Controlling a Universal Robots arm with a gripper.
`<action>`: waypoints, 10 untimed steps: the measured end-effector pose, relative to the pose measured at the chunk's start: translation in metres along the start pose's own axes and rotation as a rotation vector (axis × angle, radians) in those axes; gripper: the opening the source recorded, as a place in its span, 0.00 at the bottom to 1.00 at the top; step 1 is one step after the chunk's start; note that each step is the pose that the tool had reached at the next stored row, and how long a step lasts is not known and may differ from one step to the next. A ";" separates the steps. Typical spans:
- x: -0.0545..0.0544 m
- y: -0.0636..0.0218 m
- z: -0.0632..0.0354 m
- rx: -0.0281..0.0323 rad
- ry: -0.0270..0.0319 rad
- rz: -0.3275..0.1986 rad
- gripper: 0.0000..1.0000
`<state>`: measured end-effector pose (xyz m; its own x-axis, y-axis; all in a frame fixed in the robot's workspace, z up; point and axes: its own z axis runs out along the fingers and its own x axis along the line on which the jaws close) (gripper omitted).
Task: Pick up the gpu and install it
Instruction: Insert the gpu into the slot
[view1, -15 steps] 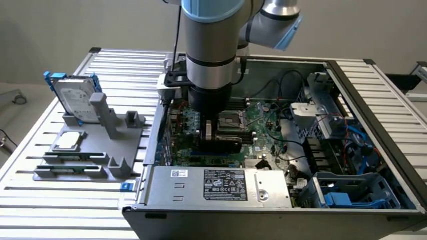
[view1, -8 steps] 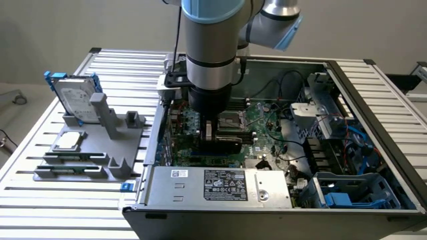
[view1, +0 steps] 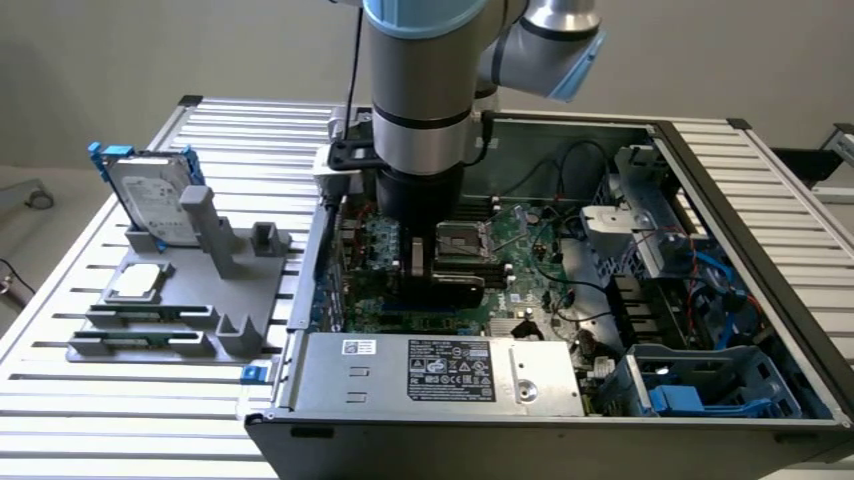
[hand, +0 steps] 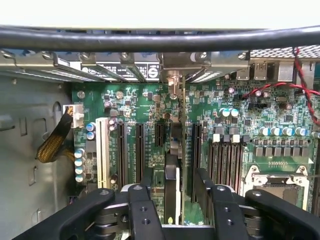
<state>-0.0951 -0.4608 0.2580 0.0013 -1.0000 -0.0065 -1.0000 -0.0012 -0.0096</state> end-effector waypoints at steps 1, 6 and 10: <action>0.000 0.0000 -0.0030 -0.0017 0.0001 0.000 0.47; 0.000 -0.0003 -0.0170 -0.0088 0.0001 0.000 0.47; 0.000 -0.0003 -0.0190 -0.0109 -0.0003 0.000 0.32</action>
<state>-0.0950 -0.4607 0.2770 0.0013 -1.0000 -0.0068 -1.0000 -0.0013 0.0013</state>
